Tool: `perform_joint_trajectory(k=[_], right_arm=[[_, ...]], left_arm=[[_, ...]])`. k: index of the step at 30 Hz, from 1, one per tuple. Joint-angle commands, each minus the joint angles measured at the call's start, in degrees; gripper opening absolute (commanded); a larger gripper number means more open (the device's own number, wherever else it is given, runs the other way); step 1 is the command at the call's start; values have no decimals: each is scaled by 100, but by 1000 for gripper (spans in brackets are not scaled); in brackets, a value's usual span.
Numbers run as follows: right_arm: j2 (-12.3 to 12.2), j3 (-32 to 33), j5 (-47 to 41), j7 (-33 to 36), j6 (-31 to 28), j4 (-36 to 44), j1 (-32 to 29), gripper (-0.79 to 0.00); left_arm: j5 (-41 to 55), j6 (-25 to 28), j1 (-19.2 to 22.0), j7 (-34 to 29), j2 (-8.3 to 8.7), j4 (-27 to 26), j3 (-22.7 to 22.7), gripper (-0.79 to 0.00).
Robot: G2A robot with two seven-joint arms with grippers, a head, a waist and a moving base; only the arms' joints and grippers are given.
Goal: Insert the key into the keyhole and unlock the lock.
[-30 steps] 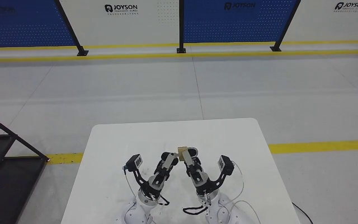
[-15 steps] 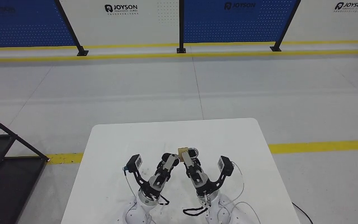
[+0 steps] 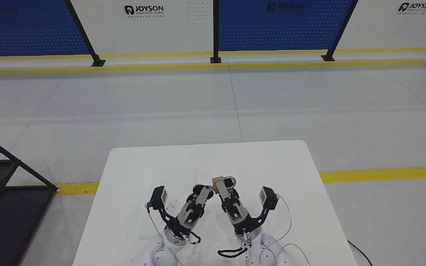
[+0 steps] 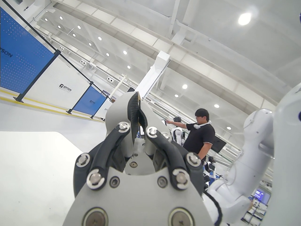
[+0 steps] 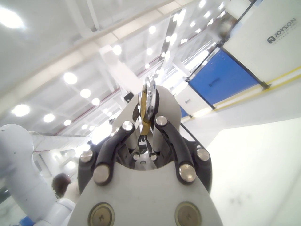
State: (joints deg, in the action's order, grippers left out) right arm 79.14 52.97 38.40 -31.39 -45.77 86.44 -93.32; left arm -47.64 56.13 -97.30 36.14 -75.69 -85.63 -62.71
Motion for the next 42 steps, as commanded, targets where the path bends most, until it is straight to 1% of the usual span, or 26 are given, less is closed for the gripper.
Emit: perform_joint_trajectory(k=[1,9,20,30,42], right_arm=[[-5,23,15,37,54,40,-41,-785],[-29,132,101,140,221,187,-177,-785],[-61,225,60,408,380,345,-298,-785],[-99,309,168,600,476,476,-410,-785],[-123,363,120,716,621,572,-497,-785]], left_arm=[[-252,-78,-6,205,-15,18,-7,-785],[-799,-185,1,694,-41,116,-21,-785],[-1517,-501,-1,1122,-38,161,-44,-785],[-1865,-665,32,1389,-24,229,-5,-785],[-2711,-1214,24,1868,31,238,-22,-785]])
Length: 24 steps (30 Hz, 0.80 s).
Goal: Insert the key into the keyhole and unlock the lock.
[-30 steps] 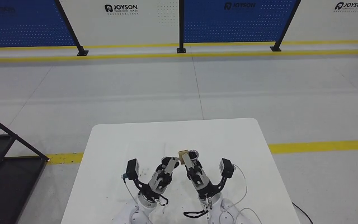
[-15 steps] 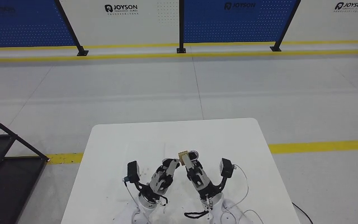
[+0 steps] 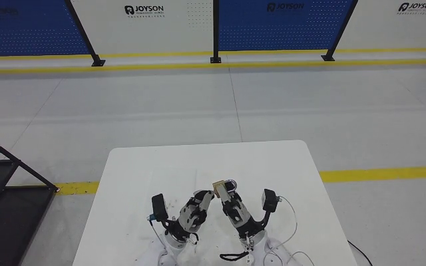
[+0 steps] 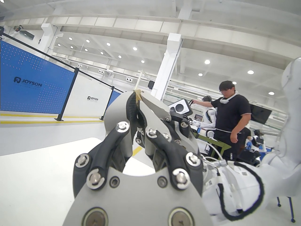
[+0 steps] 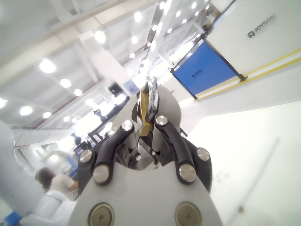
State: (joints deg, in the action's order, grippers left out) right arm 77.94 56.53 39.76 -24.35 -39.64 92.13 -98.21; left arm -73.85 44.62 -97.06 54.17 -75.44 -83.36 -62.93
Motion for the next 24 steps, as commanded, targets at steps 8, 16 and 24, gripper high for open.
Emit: perform_joint_trajectory(k=[8,16,24], right_arm=[[-19,42,-98,126,103,60,-56,-785],[-27,35,-138,206,161,78,-66,-785],[-35,38,-129,231,205,88,-81,-785]], left_arm=[[-635,-493,27,454,52,71,1,-785],[-1098,-907,58,799,98,149,52,-785],[-1442,-1515,139,1051,120,219,122,-785]])
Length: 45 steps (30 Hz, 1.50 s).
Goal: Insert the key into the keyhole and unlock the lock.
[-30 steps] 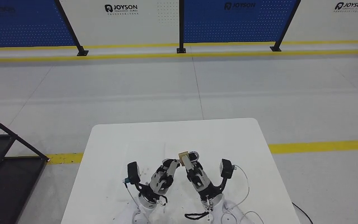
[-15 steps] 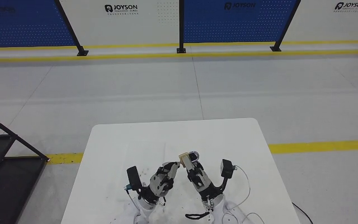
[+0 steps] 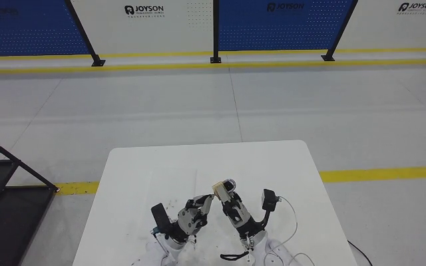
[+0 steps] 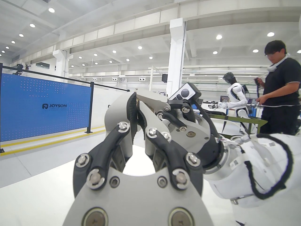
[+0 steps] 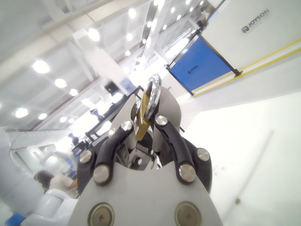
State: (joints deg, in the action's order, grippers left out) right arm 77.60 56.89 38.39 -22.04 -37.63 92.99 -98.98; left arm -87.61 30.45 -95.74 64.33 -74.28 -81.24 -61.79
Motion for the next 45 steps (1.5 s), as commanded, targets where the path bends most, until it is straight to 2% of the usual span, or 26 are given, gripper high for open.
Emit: perform_joint_trajectory(k=[1,10,16,21,28,29,30,31,32,36,40,42,45], right_arm=[[-3,3,8,4,12,3,-9,-785],[-15,9,28,35,62,30,-37,-785],[-20,7,7,46,83,36,-46,-785],[-23,1,-15,47,100,42,-49,-785],[-24,-7,-29,22,103,42,-45,-785],[-25,-8,-29,20,104,41,-43,-785],[-25,-8,-35,20,115,38,-42,-785],[-25,-8,-33,19,124,40,-39,-785],[-25,-6,-32,19,125,43,-35,-785],[-31,50,104,-130,79,78,-7,-785],[-50,83,951,-501,-129,58,32,-785],[-50,73,1357,-791,-131,12,30,-785],[-50,-10,2067,-1108,-131,-113,102,-785]], left_arm=[[-119,-163,15,54,8,14,19,-785],[-507,-724,58,249,52,39,64,-785],[-907,-1386,77,401,86,59,36,-785],[-958,-1539,114,463,101,104,70,-785],[-829,-1416,118,551,130,103,112,-785],[-782,-1379,118,548,134,99,112,-551],[-745,-1369,117,567,139,86,106,-496],[-666,-1297,105,579,142,83,110,-406],[-539,-1148,87,607,146,62,122,-6],[-89,-714,9,734,189,-42,-4,0],[442,-146,-106,788,250,-139,-216,0],[806,283,-176,667,285,-220,-308,0],[1341,659,-302,291,351,-432,-488,0]])
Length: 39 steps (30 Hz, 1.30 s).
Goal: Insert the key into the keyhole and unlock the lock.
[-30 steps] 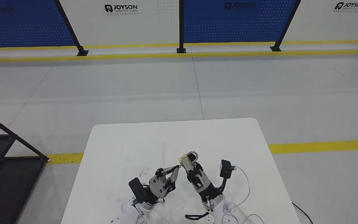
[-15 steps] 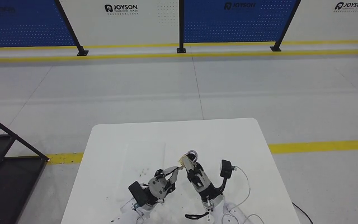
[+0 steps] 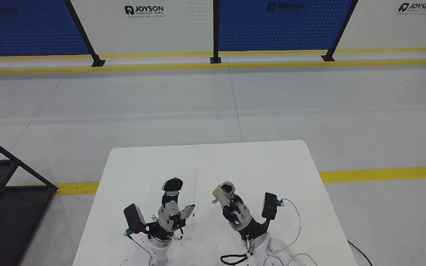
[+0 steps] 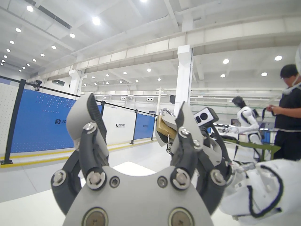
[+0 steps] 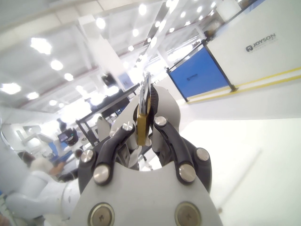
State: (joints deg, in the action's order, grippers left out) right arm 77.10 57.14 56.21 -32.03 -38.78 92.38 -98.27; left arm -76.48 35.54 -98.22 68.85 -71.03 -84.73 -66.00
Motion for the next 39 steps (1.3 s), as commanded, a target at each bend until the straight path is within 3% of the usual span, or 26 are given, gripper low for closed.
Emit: perform_joint_trajectory(k=[1,10,17,20,28,35,39], right_arm=[[-1,-78,503,-188,-47,-105,62,-785],[-3,-370,1649,-998,-39,-493,282,-785],[86,-552,971,-1210,329,-591,372,-785],[98,-575,864,-1186,350,-603,400,-785],[98,-575,864,-1186,350,-603,400,-785],[180,-748,63,-1374,359,-397,400,-785],[227,-856,-172,-1367,353,-453,480,-785]], left_arm=[[409,277,-99,-288,51,-168,-133,0],[1783,1646,-472,-1657,280,-540,-822,0],[2060,2241,-558,-2253,328,-377,-914,0],[2028,2209,-498,-2287,308,-141,-843,0],[2028,2209,-498,-2287,308,-141,-843,0],[1883,2114,-462,-2506,296,-183,-740,0],[1507,2246,-421,-2267,265,-85,-515,0]])
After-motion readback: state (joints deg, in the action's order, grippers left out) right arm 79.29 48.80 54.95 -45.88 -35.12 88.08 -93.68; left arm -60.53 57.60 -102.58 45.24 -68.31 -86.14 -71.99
